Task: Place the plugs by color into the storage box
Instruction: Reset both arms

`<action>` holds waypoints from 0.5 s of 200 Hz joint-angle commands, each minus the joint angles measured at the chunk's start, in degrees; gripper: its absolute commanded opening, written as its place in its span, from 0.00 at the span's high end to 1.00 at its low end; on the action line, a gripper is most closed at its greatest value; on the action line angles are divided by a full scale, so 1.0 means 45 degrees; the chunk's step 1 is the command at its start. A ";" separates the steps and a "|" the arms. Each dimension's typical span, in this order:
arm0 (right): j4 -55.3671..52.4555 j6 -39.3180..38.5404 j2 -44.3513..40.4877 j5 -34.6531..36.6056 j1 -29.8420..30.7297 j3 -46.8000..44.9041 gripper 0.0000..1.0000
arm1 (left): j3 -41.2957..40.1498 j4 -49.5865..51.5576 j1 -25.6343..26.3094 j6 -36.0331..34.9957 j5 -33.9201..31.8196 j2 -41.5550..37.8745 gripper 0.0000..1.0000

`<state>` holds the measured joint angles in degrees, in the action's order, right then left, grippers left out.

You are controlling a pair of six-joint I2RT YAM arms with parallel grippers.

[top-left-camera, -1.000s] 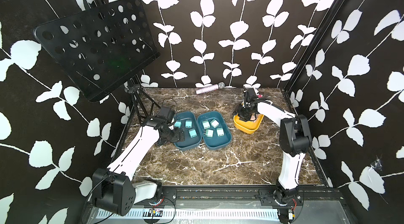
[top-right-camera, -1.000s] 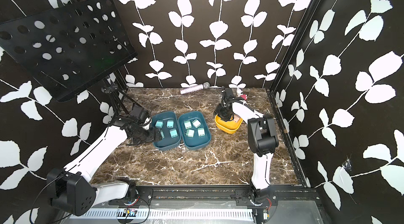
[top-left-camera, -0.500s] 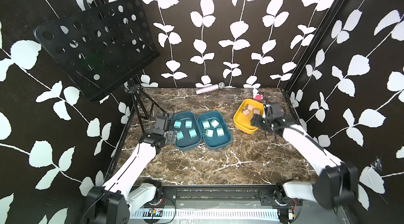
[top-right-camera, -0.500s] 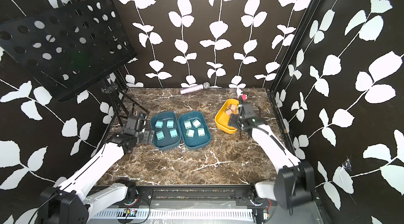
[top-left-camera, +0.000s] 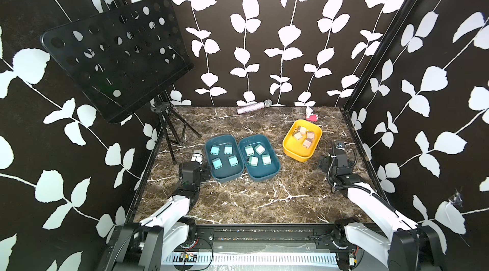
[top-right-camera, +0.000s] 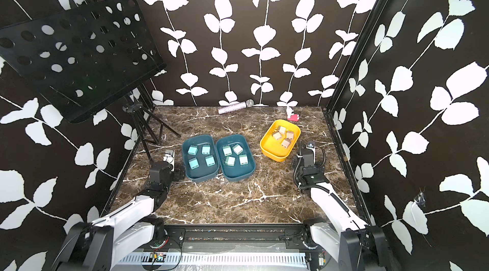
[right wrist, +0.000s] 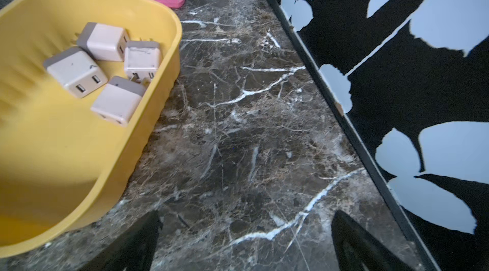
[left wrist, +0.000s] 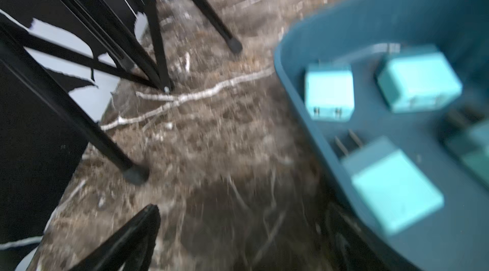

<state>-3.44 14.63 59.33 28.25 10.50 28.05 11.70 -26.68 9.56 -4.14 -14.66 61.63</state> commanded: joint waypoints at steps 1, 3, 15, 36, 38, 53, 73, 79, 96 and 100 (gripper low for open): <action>0.1213 -0.0539 -0.0288 0.1142 -0.0001 -0.0870 0.01 | 0.0489 -0.3925 -0.0408 0.0459 0.0988 0.1644 0.01; 0.1346 -0.0567 -0.0346 0.1114 -0.0003 -0.1011 0.01 | 0.0530 -0.4074 -0.0416 0.0453 0.0971 0.1825 0.01; 0.2286 -0.0765 -0.0739 0.0804 0.0010 -0.1831 0.00 | 0.1147 -0.4244 -0.0540 0.0408 0.1334 0.2770 0.01; 0.3614 -0.1052 -0.1095 0.0822 -0.0048 -0.2510 0.00 | 0.2400 -0.2668 -0.0798 0.0080 0.2793 0.3470 0.01; 0.3718 -0.1086 -0.1080 0.0854 -0.0058 -0.2539 0.00 | 0.2448 -0.2657 -0.0812 0.0076 0.2867 0.3516 0.01; 0.5012 -0.1605 -0.0761 0.0953 -0.0122 -0.2765 0.00 | 0.2768 -0.2002 -0.1226 0.0285 0.3646 0.3582 0.01; 0.6786 -0.2197 0.0377 0.0897 -0.0297 -0.2750 0.00 | 0.2945 -0.1899 -0.2166 0.1080 0.4245 0.3810 0.01; 0.7245 -0.2308 0.0785 0.0863 -0.0365 -0.2656 0.00 | 0.2941 -0.1929 -0.2444 0.1509 0.3884 0.3884 0.01; 0.8543 -0.2412 0.2067 0.0479 -0.0584 -0.2306 0.00 | 0.2925 -0.2189 -0.2962 0.1426 0.3198 0.3962 0.01; 0.8828 -0.2405 0.2373 0.0304 -0.0627 -0.2220 0.00 | 0.2840 -0.2532 -0.2960 0.1091 0.2993 0.3989 0.01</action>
<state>22.11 6.39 64.14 31.03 8.95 15.84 24.40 -36.10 -1.48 0.27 0.34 79.02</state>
